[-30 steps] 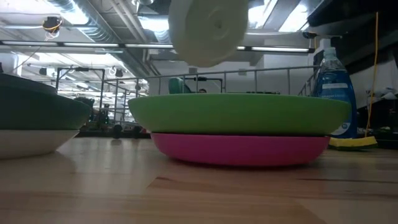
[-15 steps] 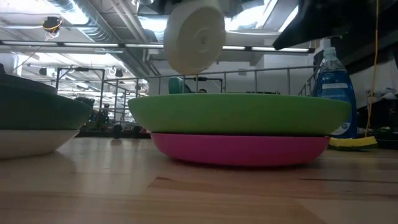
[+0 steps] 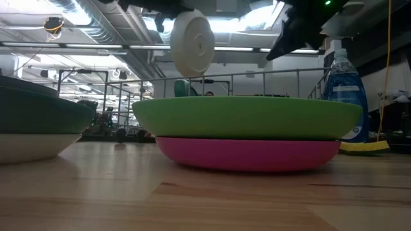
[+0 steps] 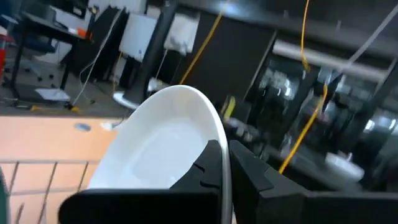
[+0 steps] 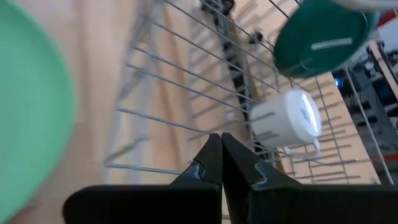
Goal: Sort dishes
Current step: Put the white plate in the dish rack
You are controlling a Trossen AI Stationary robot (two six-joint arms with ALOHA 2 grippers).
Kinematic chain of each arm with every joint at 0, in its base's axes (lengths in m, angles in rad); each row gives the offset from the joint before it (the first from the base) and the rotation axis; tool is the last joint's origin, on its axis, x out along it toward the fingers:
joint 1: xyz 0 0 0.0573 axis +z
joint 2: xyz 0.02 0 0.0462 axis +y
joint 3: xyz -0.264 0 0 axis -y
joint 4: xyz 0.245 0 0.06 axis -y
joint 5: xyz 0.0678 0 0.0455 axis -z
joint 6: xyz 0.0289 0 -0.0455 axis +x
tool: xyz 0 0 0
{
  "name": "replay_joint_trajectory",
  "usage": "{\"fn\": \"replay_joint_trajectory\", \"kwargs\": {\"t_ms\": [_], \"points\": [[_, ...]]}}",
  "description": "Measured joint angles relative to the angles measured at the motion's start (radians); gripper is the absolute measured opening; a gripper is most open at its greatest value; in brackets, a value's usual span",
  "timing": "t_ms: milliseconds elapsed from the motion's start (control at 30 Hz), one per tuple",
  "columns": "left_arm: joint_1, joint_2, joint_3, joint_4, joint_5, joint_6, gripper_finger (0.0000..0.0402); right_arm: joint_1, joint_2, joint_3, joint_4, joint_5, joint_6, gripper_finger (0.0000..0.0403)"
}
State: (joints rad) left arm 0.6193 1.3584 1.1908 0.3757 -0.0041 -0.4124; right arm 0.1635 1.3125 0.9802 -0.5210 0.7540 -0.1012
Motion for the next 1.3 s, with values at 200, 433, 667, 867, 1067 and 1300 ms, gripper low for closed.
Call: {"fn": "replay_joint_trajectory", "kwargs": {"t_ms": [200, 433, 667, 867, 1067, 1300], "points": [[0.096, 0.110, 0.000, 0.162, 0.093, -0.157, 0.0000, -0.214, -0.026, 0.000, 0.047, -0.127, -0.077, 0.0001], [0.163, 0.303, 0.000, 0.459, 0.106, -0.321, 0.0000, -0.459, -0.028, 0.000, 0.208, -0.422, -0.213, 0.0001], [0.204, 0.502, 0.050, 0.629, 0.098, -0.502, 0.0000, -0.633, -0.028, 0.000, 0.302, -0.576, -0.244, 0.0001], [0.205, 0.645, 0.174, 0.649, 0.101, -0.529, 0.0000, -0.708, -0.028, 0.000, 0.311, -0.616, -0.244, 0.0001], [0.206, 0.693, 0.264, 0.665, 0.102, -0.553, 0.0000, -0.723, -0.028, 0.000, 0.310, -0.616, -0.244, 0.0001], [0.211, 0.695, 0.308, 0.662, 0.091, -0.493, 0.0000, -0.721, -0.028, 0.001, 0.310, -0.616, -0.245, 0.0001]]}}
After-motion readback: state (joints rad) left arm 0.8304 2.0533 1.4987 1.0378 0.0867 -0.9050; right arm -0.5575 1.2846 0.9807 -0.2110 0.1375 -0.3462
